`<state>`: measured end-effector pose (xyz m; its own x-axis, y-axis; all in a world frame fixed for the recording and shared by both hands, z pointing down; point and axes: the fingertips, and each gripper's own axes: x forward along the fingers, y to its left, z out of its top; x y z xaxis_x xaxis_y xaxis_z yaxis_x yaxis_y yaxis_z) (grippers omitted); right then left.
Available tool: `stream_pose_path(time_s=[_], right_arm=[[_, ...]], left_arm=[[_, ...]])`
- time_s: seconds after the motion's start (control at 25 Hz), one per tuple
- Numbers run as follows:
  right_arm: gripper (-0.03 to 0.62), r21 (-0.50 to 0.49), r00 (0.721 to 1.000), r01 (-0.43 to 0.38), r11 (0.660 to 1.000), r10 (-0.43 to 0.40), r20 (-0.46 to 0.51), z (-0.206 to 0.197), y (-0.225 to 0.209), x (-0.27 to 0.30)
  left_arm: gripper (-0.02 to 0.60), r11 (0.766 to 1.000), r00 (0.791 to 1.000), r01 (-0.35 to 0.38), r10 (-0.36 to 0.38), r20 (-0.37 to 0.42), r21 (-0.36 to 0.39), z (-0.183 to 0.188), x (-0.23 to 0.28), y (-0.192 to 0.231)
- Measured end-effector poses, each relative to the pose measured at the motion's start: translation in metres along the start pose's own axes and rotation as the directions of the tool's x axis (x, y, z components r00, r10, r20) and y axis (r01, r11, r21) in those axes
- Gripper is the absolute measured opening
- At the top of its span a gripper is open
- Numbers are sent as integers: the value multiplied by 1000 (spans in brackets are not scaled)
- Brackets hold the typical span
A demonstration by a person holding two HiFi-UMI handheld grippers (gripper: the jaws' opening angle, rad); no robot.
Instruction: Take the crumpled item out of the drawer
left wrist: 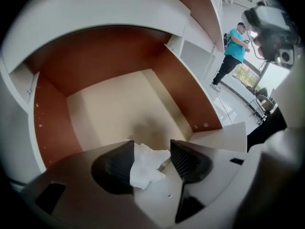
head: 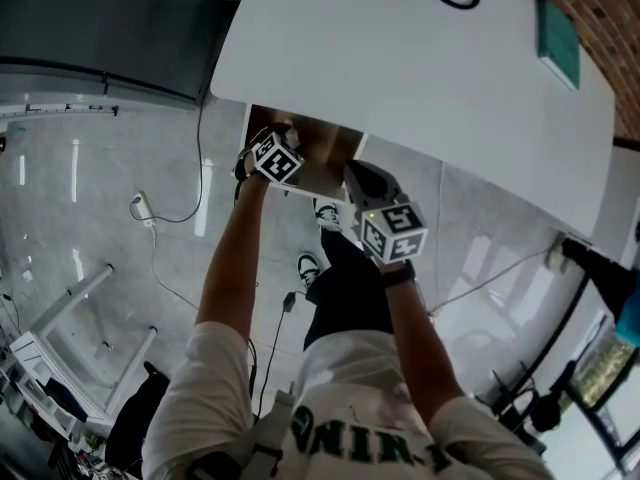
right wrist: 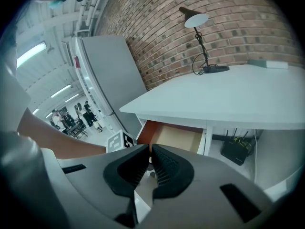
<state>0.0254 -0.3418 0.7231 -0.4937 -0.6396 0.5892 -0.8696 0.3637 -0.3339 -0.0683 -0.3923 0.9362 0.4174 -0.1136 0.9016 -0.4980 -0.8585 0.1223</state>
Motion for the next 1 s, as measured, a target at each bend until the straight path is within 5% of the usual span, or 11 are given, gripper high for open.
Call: stream_pose_path(time_s=[0.48,0.6,0.8,1.0], right_arm=[[5,33,1000,3,999,-3,-4,-22,-12,-7],[5,42,1000,13,999,-13,9,-20,-13,-5],[5,73,999,15,997,-17,35,-17,-26,-9],[5,81,999,14,997,-17,37,-11,-29,-18]], left_arm=[[239,989,992,-54,69,-106,136,-8,40,22],[225,993,993,-59,69,-98,101,-9,44,28],[106,998,994,-59,55,-98,-39,-13,41,37],[52,994,995,-79,75,-61,-71,-6,20,32]])
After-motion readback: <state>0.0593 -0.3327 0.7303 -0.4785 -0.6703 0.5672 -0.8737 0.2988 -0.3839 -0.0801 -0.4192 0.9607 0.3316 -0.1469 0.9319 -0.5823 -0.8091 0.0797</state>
